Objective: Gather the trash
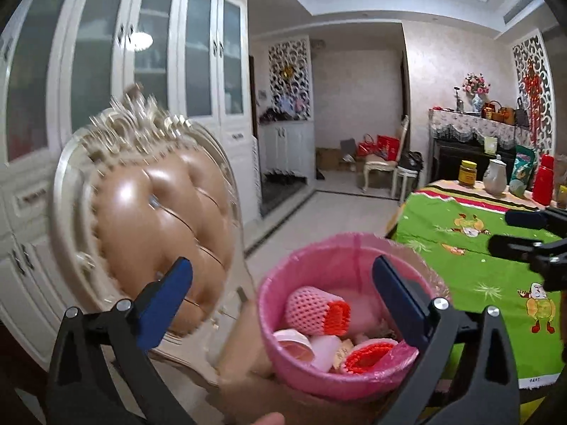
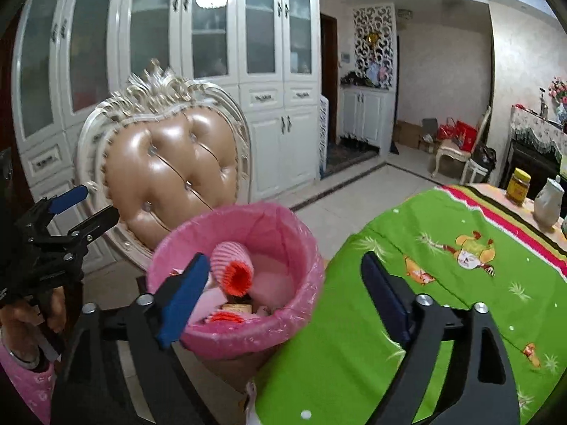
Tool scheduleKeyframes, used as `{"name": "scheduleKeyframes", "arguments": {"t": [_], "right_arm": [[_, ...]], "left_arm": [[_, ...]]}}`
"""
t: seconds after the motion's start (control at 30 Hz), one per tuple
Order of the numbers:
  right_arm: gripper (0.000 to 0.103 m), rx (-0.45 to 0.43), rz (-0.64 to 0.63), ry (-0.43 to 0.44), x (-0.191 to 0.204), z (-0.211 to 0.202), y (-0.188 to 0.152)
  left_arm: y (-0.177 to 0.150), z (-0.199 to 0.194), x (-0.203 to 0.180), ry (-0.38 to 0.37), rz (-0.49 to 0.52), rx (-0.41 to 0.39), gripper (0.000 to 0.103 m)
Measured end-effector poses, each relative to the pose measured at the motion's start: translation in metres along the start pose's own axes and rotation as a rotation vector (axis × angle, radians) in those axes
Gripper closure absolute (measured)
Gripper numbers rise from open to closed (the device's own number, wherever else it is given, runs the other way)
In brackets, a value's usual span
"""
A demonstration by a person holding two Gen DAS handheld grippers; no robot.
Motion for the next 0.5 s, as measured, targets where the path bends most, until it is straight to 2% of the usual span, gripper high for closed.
{"name": "scheduleKeyframes", "arguments": {"t": [0.13,0.27,0.4,0.5], "right_arm": [[0.018,-0.025,-0.02,0.067,0.004,-0.031,0.002],[0.018,-0.033,-0.056,0.103,0.005,-0.049,-0.005],[0.018,-0.015,-0.072,0.129,0.005,-0.056,-0.019],[0.018,-0.008,-0.073,0.133,0.005,-0.057,-0.028]], "left_arm": [[0.013,-0.039,-0.012,0.007,0.001,-0.035,0.005],[0.009,-0.063,-0.033,-0.004,0.012,-0.003,0.005],[-0.003,-0.079,-0.047,0.056,0.015,0.018,0.005],[-0.008,-0.078,-0.055,0.004,-0.026,0.06,0.005]]}}
Point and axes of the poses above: each gripper's, at about its wrist camera, not at the fingertips, and z roughly the way its jaws point, x to its left, y to its top, the point moved 4 cm from there along z, roughly the way its jaws point, and after that the axes turned 5 degrees about z, right-handed, at the moved point
